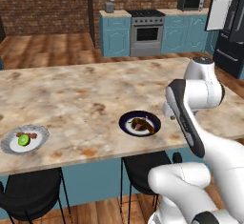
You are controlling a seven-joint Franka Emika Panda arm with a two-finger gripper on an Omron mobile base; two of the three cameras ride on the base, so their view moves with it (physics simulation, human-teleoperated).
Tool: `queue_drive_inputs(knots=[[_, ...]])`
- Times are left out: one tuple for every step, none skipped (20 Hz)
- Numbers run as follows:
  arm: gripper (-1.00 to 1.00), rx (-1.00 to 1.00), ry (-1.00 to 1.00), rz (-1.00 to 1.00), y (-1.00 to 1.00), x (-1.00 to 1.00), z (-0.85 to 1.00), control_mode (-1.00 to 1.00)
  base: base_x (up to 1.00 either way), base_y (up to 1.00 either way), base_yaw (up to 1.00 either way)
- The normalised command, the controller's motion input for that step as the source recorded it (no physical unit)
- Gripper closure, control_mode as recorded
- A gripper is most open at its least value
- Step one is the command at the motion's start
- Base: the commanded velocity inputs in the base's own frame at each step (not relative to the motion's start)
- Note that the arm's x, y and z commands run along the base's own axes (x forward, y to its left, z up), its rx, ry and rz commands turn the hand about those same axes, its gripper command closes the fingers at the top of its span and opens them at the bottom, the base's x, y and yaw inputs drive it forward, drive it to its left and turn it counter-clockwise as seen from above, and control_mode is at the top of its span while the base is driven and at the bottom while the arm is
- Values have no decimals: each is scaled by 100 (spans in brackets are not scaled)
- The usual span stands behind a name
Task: Pick up the kiwi and banana from the fridge and place one fruit on each plate on the dining counter.
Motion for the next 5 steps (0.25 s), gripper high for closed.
queue_drive_inputs(knots=[[-100,3,-20,0,-10,-84,37,-100,0,0,0],[-100,3,-23,0,-10,-82,39,-100,0,0,0],[-100,2,-18,0,-8,-76,31,-100,0,0,0],[-100,0,-18,0,-4,-74,29,-100,0,0,0],[-100,0,-19,0,0,-71,33,-100,0,0,0]])
